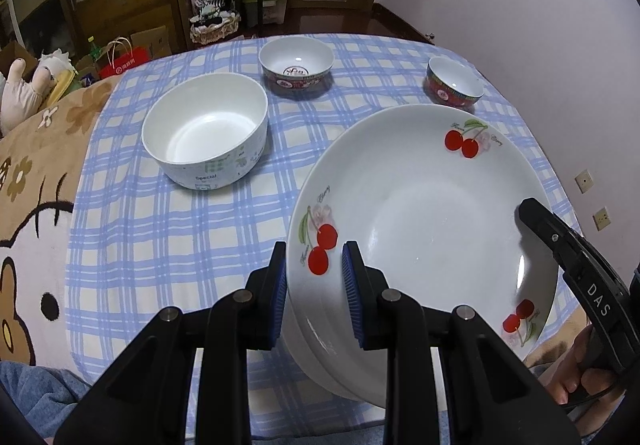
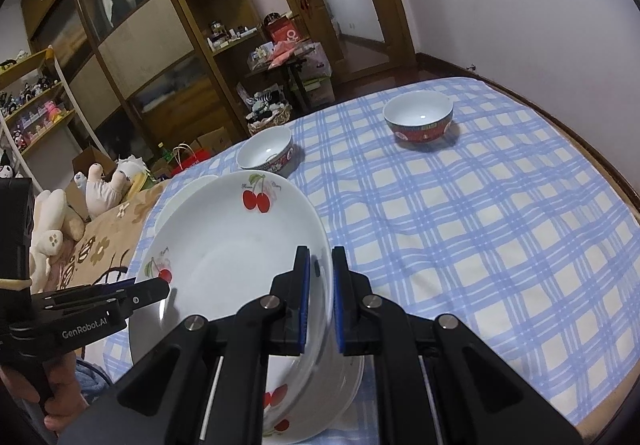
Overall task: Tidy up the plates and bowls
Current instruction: 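Lift the cherry plate stack with both grippers and carry it across the cloth, then lower the cherry plate stack onto the cloth with both grippers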
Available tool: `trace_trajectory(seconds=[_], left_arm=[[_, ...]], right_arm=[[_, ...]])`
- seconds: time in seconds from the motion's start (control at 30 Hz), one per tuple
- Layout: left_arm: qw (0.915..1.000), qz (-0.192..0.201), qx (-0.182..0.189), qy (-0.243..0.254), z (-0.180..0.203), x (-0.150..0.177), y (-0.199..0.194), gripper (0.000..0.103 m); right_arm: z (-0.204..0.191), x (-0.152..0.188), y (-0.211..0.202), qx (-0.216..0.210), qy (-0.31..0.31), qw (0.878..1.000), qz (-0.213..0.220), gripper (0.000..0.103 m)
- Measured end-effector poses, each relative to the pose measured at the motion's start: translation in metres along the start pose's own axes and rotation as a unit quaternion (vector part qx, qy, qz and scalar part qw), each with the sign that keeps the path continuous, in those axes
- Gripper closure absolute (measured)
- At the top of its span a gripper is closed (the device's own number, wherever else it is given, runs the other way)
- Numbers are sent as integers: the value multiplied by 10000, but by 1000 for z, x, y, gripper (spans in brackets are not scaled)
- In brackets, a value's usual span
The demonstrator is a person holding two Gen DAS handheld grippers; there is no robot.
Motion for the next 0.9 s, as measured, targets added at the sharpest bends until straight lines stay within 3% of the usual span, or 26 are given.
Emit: trace_trajectory(seconds=[0.63,0.9], left_arm=[[9993,-261,-202,157,-6,6,31,77],[9986,-460,-273,-1,-13,9,46,77]], right_arm=[[7,14,33,-24,3,9995,-306,92],[7,23,46,7,-103,9989,-463,92]])
Point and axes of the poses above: each gripper's, at about its wrist camera, not at the fingertips, and y roughly the way its jaws point, z to its right, x to its underside, the point moved 10 cm from there along y, roughly the way its jaws point, and after that the axes turned 15 degrees about -y, right-handed, at the moved point
